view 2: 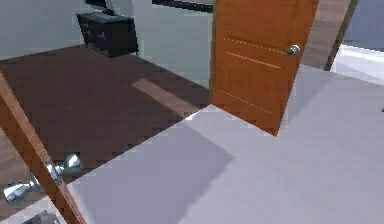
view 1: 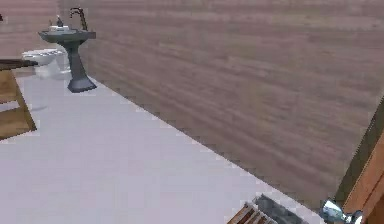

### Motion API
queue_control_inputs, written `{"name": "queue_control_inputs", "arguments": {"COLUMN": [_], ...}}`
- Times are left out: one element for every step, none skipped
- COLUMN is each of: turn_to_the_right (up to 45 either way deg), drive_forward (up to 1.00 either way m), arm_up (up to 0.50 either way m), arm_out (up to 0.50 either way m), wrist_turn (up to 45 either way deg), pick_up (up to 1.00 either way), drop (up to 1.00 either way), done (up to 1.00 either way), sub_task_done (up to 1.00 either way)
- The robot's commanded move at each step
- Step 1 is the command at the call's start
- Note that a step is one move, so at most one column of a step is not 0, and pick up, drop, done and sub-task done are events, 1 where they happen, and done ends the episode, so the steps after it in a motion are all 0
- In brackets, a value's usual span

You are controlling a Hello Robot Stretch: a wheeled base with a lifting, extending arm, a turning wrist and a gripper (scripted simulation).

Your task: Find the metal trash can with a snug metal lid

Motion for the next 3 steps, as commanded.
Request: {"name": "queue_control_inputs", "arguments": {"turn_to_the_right": [-24.0, 0.0, -12.0], "drive_forward": [0.0, 0.15, 0.0], "arm_up": [0.0, 0.0, 0.0], "arm_out": [0.0, 0.0, 0.0], "wrist_turn": [0.0, 0.0, 0.0], "pick_up": [0.0, 0.0, 0.0], "drop": [0.0, 0.0, 0.0], "done": [0.0, 0.0, 0.0], "sub_task_done": [0.0, 0.0, 0.0]}}
